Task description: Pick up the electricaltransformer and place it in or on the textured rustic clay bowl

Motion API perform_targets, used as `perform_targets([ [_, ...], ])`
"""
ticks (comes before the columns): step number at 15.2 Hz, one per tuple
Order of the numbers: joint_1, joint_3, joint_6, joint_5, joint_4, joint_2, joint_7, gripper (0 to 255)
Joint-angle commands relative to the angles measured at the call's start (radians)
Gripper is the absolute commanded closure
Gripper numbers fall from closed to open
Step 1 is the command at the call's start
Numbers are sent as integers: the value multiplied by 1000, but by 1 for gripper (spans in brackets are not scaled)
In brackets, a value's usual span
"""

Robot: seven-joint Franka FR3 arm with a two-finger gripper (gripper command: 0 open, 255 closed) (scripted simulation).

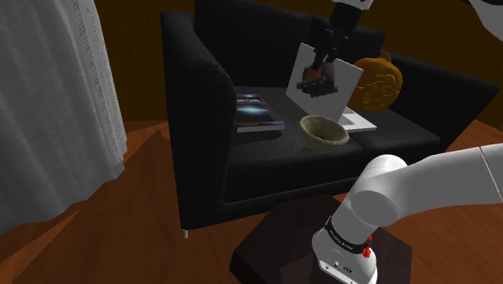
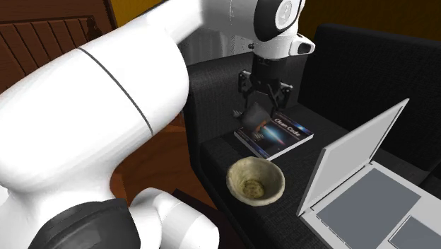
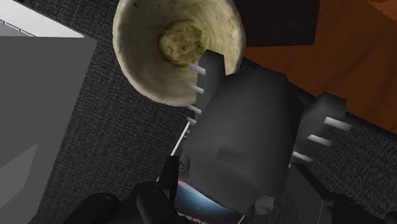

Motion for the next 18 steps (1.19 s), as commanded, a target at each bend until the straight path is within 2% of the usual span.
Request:
perform_targets([
  [1, -12, -34, -27, -25, -1, -29, -42, 255],
  [5, -31, -94, -83, -74, 15, -74, -117, 255],
  [18, -52, -110, 63, -100, -223, -167, -115, 255],
])
